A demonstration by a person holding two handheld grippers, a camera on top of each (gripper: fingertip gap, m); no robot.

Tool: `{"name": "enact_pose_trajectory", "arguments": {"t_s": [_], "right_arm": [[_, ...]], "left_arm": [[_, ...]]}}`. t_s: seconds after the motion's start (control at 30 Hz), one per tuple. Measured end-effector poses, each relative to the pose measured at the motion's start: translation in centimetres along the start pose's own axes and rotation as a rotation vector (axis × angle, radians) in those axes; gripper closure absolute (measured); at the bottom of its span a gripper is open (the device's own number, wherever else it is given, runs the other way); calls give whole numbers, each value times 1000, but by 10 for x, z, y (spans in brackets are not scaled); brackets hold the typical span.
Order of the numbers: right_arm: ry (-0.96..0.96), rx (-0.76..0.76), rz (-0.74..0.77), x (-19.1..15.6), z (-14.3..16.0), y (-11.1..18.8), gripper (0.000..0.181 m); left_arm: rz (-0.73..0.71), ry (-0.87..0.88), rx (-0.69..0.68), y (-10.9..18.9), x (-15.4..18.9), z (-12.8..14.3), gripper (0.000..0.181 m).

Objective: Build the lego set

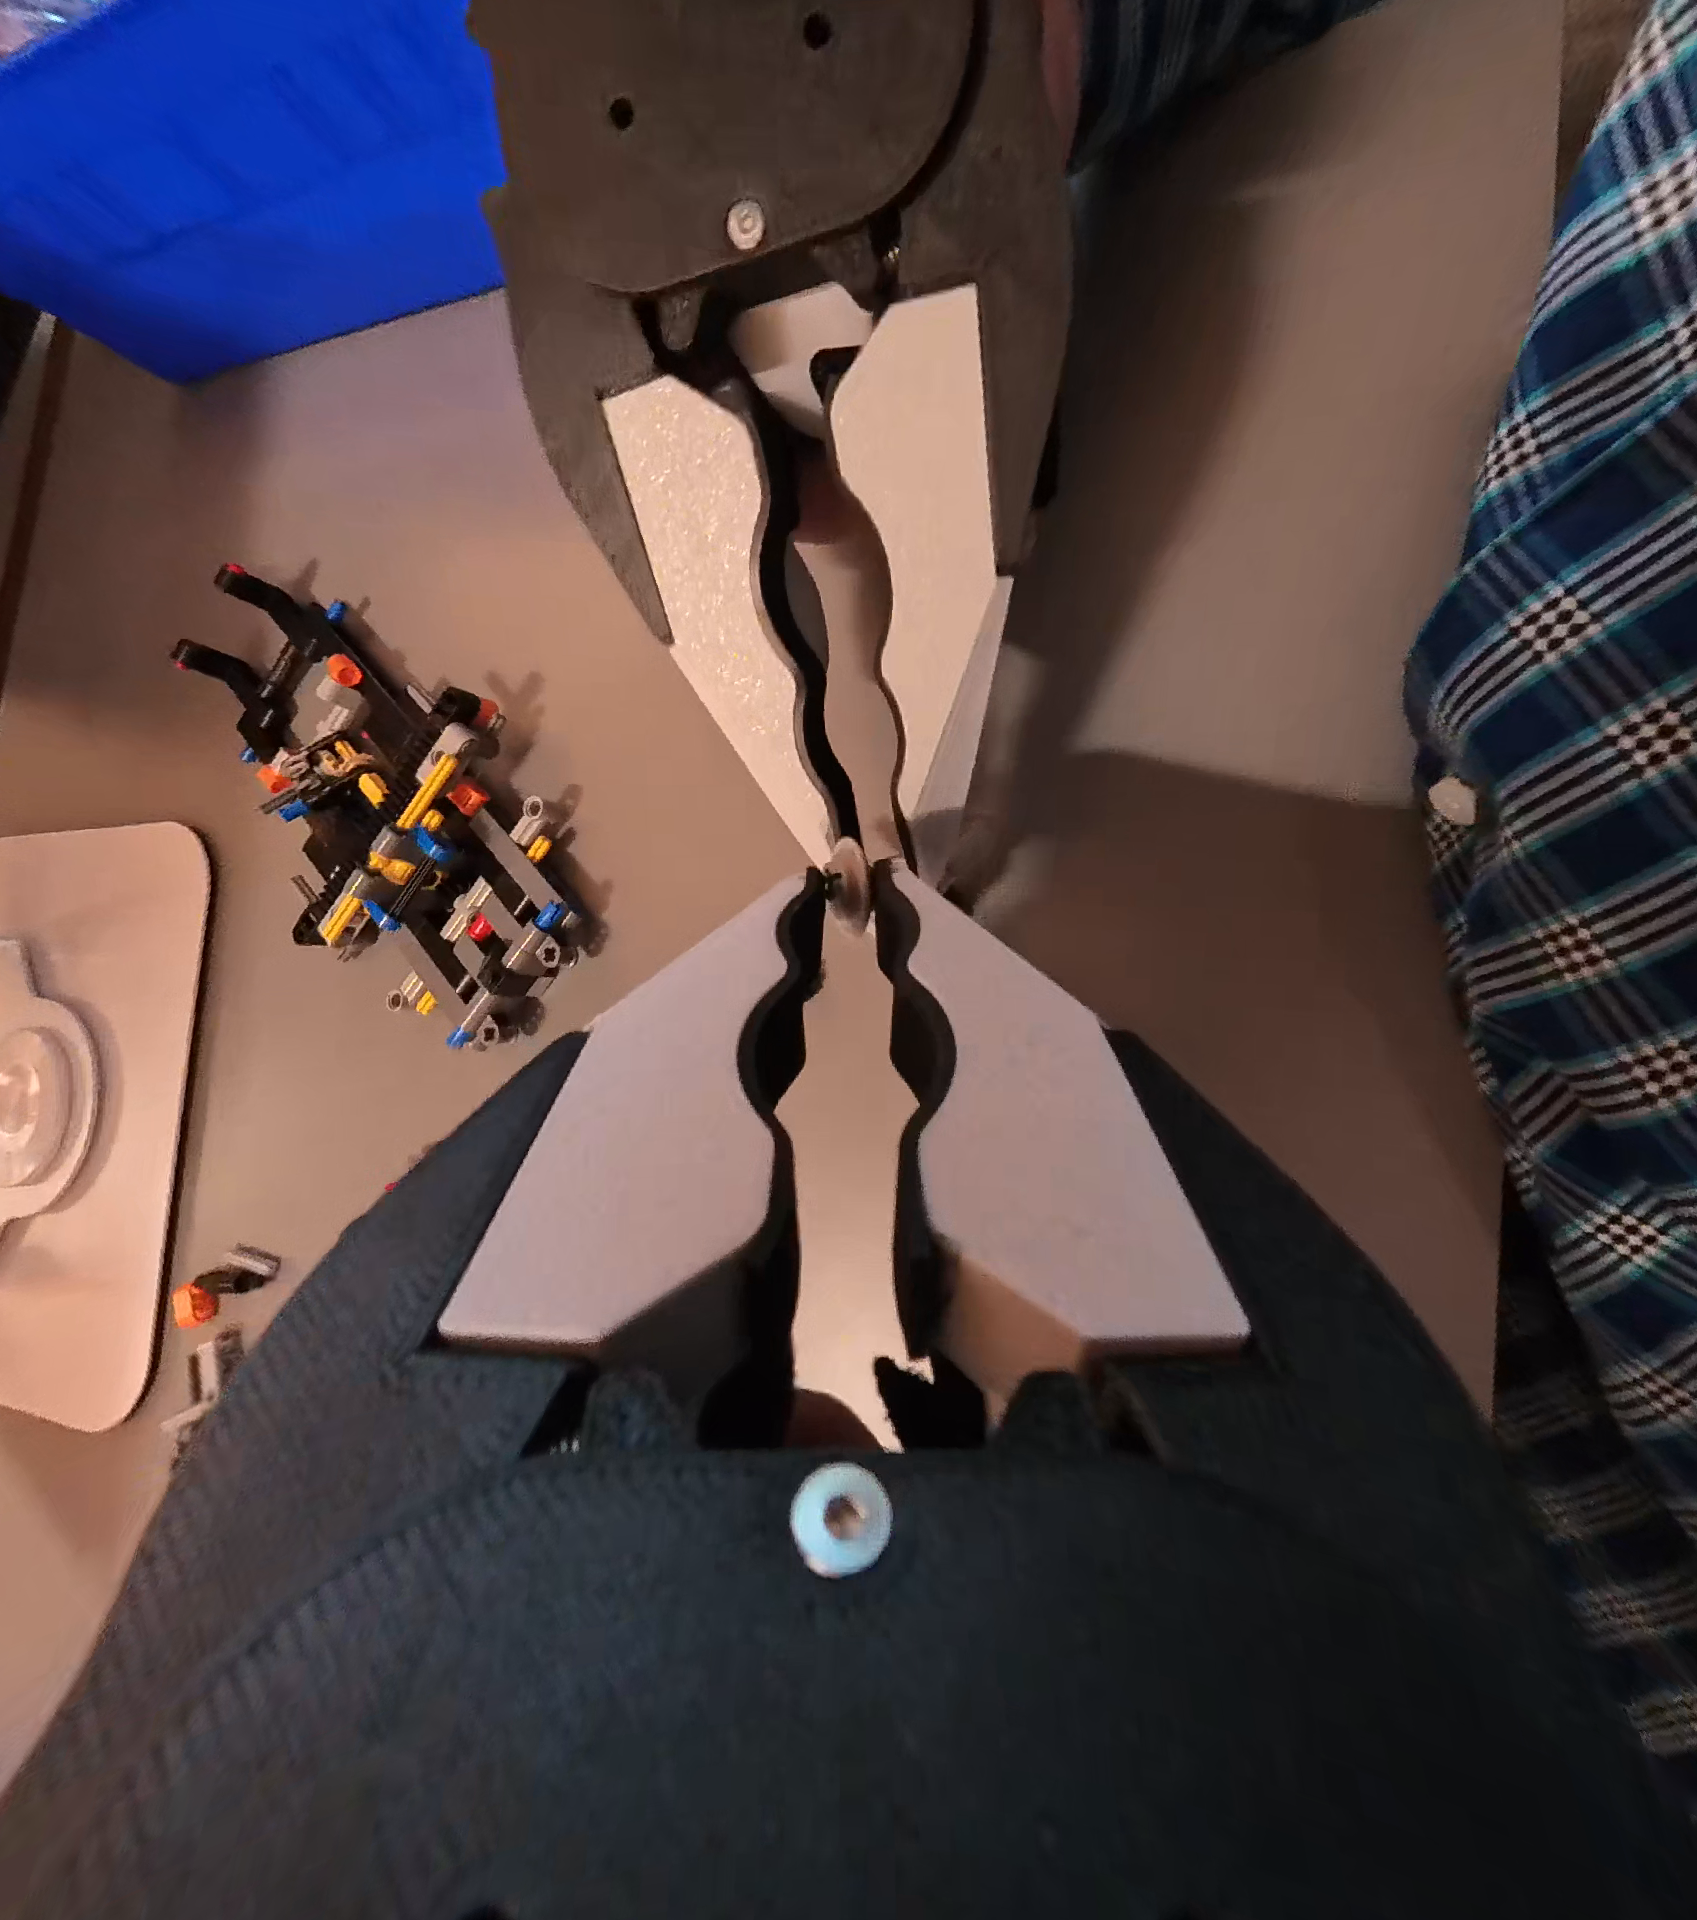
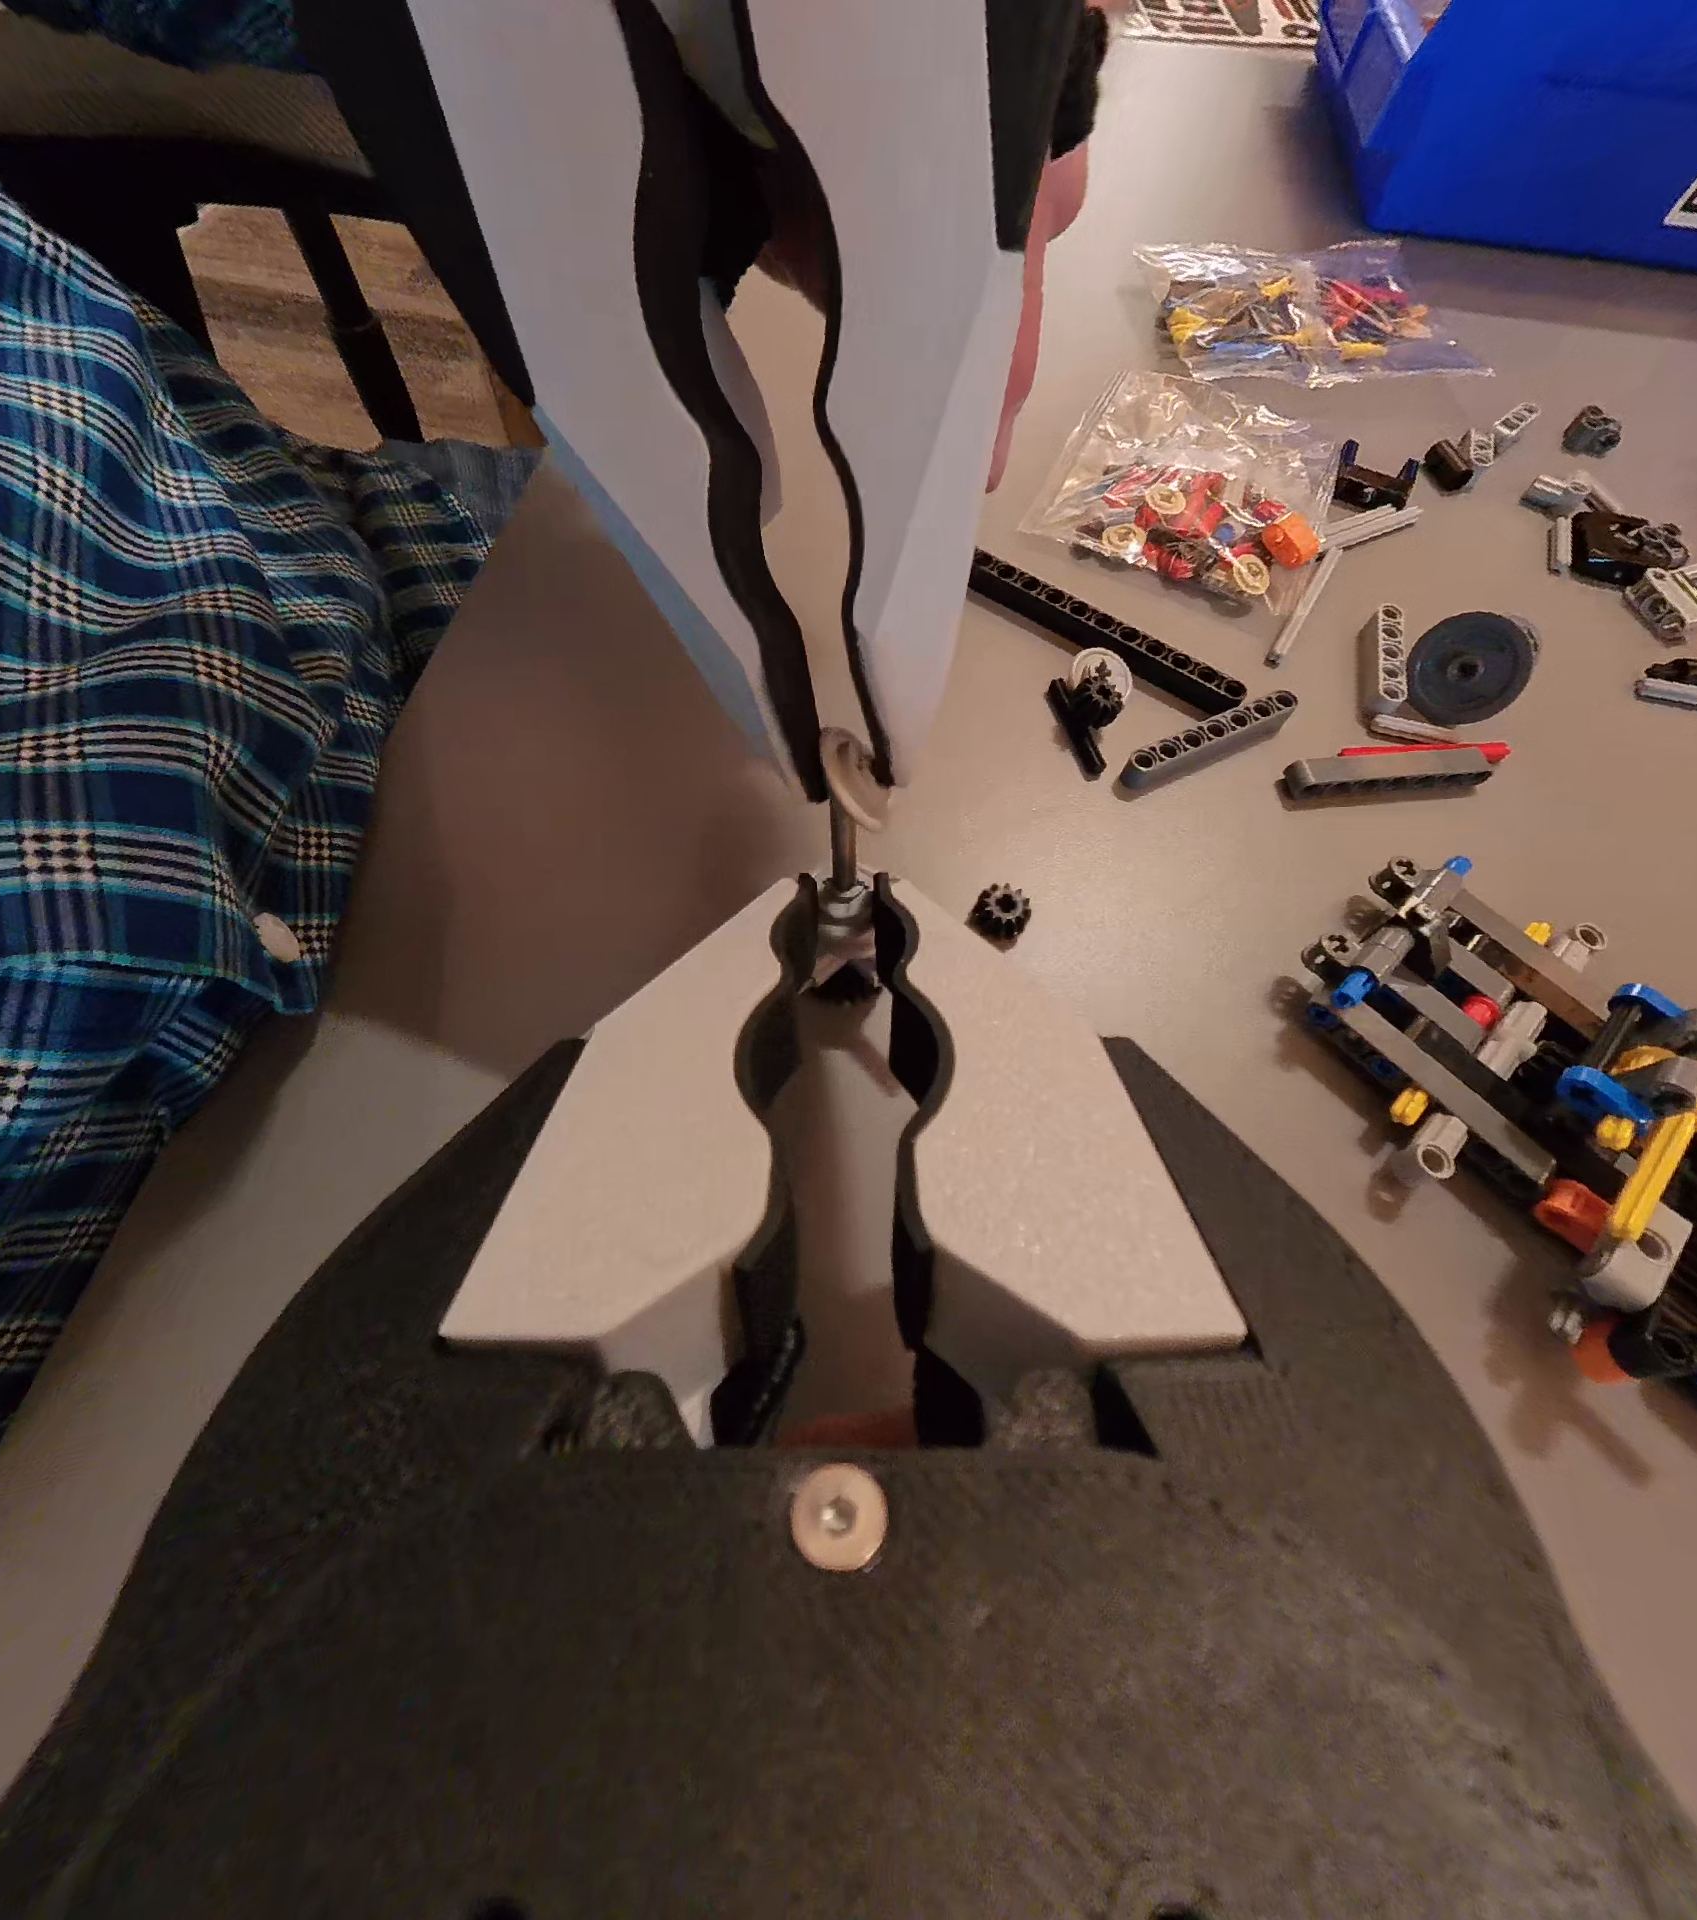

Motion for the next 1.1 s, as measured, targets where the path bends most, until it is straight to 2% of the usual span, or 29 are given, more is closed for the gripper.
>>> {"name": "enact_pose_trajectory", "arguments": {"t_s": [0.23,0.4,0.5,0.8,1.1], "right_arm": [[-10,101,69,9,-14,16,168],[40,185,119,9,-27,23,174],[38,214,106,8,-28,25,180],[-49,317,9,8,-33,30,181],[-138,411,-42,11,-39,37,181]], "left_arm": [[-44,174,114,7,-10,0,175],[46,441,245,10,-20,3,175],[120,523,289,10,-22,5,176],[225,503,389,15,-26,2,175],[228,508,458,19,-32,-1,170]]}}
Point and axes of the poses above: each gripper's, where its closed fingertips meet, y back along the fingers, z out of its underside, x = y × z across the jaws, the point moved 6 cm from there along y, back along the fingers, and after that the axes turned 5 degrees about -z, right-handed, at the moved point
